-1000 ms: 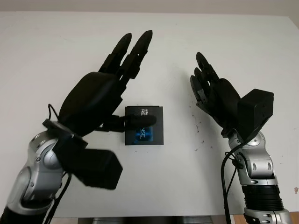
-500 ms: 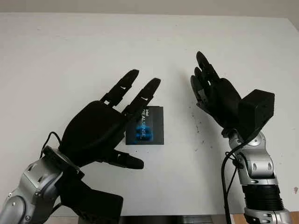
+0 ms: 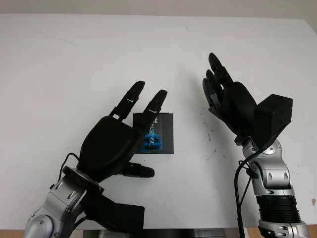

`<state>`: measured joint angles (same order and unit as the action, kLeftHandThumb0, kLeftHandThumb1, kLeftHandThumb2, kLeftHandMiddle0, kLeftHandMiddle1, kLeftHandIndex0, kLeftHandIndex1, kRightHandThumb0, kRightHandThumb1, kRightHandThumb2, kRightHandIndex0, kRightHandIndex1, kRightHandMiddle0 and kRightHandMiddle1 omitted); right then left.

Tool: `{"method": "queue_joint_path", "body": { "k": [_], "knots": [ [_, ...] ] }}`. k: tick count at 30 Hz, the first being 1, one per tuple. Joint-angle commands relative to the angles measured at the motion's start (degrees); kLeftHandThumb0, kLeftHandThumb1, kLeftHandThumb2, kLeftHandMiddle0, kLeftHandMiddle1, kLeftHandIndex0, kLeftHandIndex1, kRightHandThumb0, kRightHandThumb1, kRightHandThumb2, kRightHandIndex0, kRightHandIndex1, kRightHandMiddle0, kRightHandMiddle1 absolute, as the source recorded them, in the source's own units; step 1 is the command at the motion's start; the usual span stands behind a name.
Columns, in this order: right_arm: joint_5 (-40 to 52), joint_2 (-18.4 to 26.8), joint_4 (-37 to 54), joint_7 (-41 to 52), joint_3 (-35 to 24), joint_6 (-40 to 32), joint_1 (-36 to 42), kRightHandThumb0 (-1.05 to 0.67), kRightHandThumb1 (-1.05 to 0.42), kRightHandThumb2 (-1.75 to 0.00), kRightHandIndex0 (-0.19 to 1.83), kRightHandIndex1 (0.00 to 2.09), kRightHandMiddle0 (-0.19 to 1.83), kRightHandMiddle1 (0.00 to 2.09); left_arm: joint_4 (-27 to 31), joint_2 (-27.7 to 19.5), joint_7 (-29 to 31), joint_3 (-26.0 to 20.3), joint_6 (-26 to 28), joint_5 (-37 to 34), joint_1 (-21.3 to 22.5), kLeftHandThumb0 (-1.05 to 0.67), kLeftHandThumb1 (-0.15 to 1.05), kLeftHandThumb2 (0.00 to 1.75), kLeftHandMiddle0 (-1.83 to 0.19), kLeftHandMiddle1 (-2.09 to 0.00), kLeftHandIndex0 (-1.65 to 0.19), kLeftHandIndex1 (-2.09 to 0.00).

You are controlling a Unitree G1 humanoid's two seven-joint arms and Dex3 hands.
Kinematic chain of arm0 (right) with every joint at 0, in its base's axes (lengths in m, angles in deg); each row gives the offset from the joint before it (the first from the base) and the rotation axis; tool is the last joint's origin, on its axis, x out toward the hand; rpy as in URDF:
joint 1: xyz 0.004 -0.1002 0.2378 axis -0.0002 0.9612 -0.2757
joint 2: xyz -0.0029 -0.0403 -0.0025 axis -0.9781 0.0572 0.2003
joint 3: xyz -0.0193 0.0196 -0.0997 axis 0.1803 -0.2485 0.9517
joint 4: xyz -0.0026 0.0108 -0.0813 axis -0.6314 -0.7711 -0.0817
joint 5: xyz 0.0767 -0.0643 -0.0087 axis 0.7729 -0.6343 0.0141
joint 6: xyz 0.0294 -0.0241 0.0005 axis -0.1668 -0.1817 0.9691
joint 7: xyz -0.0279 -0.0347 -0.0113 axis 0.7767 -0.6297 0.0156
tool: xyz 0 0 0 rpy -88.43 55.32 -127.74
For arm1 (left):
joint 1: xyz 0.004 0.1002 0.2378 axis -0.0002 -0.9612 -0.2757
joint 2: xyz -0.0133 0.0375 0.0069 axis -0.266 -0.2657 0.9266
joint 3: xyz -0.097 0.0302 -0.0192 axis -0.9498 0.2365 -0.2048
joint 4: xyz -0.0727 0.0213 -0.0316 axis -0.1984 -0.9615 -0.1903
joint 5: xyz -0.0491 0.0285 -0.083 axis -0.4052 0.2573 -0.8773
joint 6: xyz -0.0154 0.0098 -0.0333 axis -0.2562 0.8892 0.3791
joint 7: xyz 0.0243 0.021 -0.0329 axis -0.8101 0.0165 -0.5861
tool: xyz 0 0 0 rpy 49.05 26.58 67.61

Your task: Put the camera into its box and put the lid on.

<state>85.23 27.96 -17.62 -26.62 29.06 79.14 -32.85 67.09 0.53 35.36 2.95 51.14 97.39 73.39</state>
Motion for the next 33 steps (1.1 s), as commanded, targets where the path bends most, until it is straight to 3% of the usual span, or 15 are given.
{"method": "queue_joint_path", "body": {
  "k": [1,13,20,27,33],
  "knots": [
    [-0.06,0.45,-0.35,0.10,0.13,0.60,-0.30,-0.59,-1.05,-0.59,-0.11,0.06,-0.11,0.05,-0.62,1.03,-1.52,0.80,0.31,0.31,0.32,-1.01,1.05,0.13,0.19,0.00,0.19,0.00],
    [0.28,0.42,-0.10,0.45,-0.21,0.40,-0.08,-0.60,-1.05,-0.59,-0.12,0.05,-0.12,0.05,-2.37,2.87,-1.98,2.28,1.81,-0.54,1.29,-0.98,1.01,0.05,0.19,0.00,0.19,0.00],
    [0.61,0.26,0.38,0.23,-0.24,0.02,0.20,-0.58,-1.05,-0.59,-0.12,0.05,-0.12,0.05,-1.69,2.50,-1.84,2.47,2.13,0.65,1.35,-0.84,0.91,0.03,0.17,-0.03,0.18,-0.01],
    [0.45,0.56,0.20,0.45,-0.16,0.20,0.27,-0.60,-1.05,-0.59,-0.13,0.05,-0.12,0.05,-0.84,1.60,0.26,2.72,1.95,2.27,1.65,-0.62,0.87,0.05,0.01,-0.09,0.05,-0.08],
    [0.62,0.27,0.34,0.25,-0.25,0.35,0.46,-0.60,-1.05,-0.58,-0.12,0.06,-0.11,0.06,-1.20,2.84,-0.51,2.95,2.30,1.32,1.90,-0.58,0.92,0.07,-0.15,-0.14,-0.07,-0.13]
  ]
}}
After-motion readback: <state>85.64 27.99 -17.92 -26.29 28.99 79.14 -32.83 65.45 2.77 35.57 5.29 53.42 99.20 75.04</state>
